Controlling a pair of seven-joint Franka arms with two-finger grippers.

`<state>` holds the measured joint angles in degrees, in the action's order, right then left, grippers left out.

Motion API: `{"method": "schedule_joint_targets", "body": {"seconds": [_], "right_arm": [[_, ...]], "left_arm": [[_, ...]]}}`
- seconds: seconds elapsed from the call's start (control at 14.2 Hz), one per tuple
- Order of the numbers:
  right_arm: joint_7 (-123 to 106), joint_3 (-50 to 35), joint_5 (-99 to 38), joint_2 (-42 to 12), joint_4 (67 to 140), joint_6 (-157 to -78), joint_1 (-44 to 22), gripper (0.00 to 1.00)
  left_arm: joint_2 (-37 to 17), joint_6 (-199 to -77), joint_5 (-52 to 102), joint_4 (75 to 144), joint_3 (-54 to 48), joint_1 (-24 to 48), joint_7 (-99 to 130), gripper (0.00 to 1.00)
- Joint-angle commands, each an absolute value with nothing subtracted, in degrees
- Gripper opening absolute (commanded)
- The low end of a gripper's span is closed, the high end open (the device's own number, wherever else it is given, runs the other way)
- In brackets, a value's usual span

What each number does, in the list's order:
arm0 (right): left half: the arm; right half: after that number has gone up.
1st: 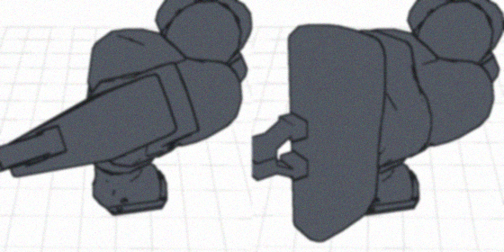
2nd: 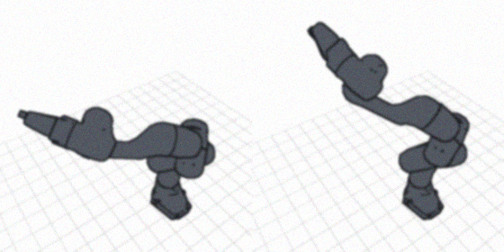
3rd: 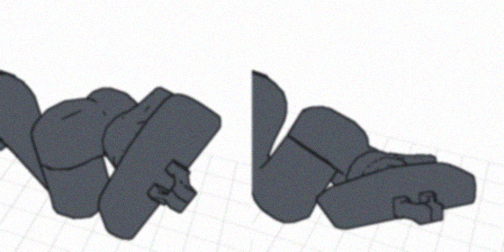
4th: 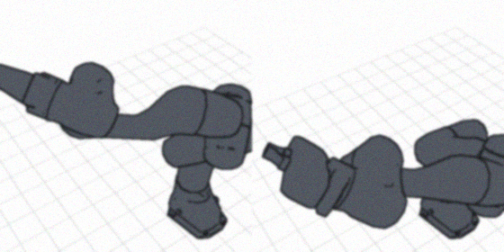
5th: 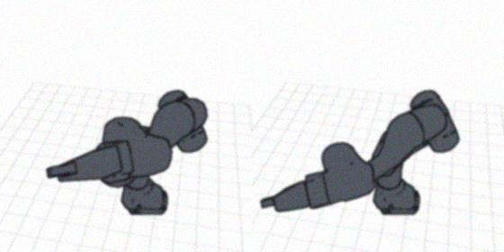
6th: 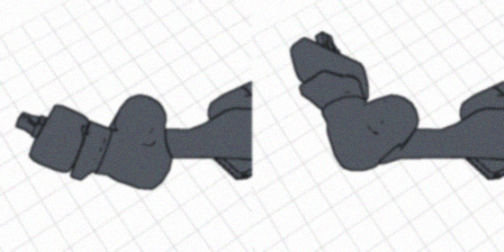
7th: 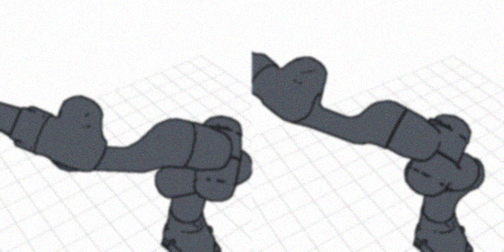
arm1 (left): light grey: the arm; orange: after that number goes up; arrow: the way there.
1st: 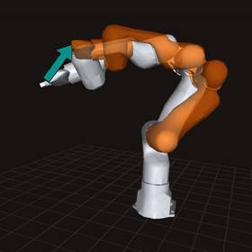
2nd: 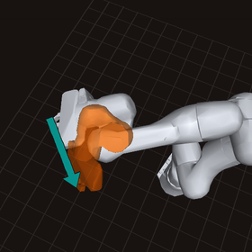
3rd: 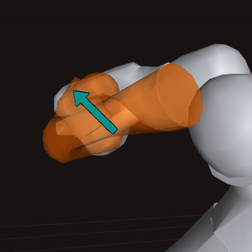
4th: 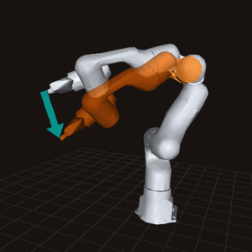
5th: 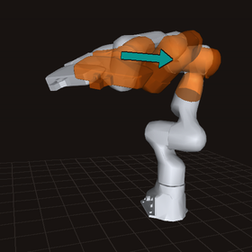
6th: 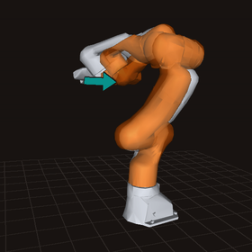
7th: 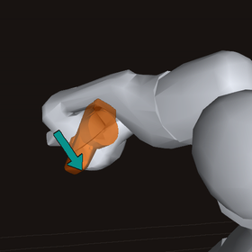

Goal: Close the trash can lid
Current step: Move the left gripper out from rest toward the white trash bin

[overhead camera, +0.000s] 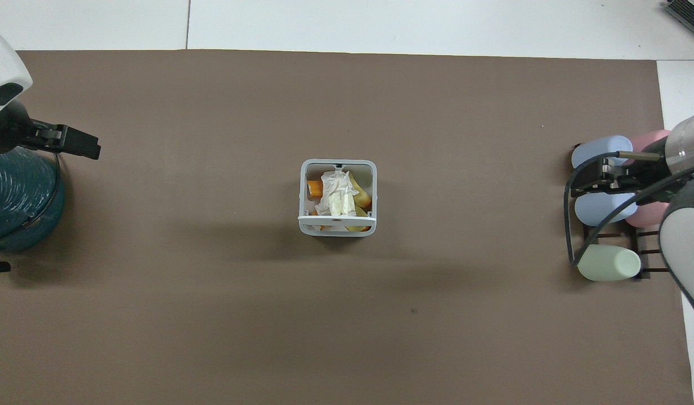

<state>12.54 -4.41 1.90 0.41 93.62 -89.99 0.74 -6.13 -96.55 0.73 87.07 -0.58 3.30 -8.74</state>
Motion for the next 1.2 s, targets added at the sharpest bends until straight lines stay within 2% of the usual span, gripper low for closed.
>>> {"method": "schedule_joint_targets", "body": {"seconds": [0.0, 0.35, 0.56, 0.64, 0.85, 0.99, 1.13], "right_arm": [[10.8, -4.7, 1.2, 0.9, 93.9, -89.6, 1.6, 1.00], [10.8, -4.7, 1.2, 0.9, 93.9, -89.6, 1.6, 1.00], [10.8, -4.7, 1.2, 0.9, 93.9, -89.6, 1.6, 1.00], [10.9, -4.7, 1.2, 0.9, 93.9, -89.6, 1.6, 1.00], [10.8, -4.7, 1.2, 0.9, 93.9, -89.6, 1.6, 1.00], [10.8, -4.7, 1.2, 0.9, 93.9, -89.6, 1.6, 1.00], [10.8, -4.7, 1.2, 0.9, 93.9, -89.6, 1.6, 1.00]], "left_arm": [[-4.3, -97.1, -0.6, 89.3, -0.5, 3.7, -7.7, 1.00], [-3.1, -97.7, -0.6, 92.1, -0.5, 6.2, -5.1, 1.00], [-0.7, -99.0, -0.6, 96.7, -0.6, 11.8, 5.5, 1.00], [0.0, -99.2, -0.5, 98.2, -0.6, 13.7, 8.6, 0.84], [2.2, -99.1, 0.1, 102.1, -0.7, 18.1, 12.3, 0.44], [3.9, -99.6, 0.2, 105.5, -0.8, 21.4, 14.8, 0.29], [5.5, -101.7, 1.6, 109.0, -0.8, 25.0, 20.0, 0.22]]}}
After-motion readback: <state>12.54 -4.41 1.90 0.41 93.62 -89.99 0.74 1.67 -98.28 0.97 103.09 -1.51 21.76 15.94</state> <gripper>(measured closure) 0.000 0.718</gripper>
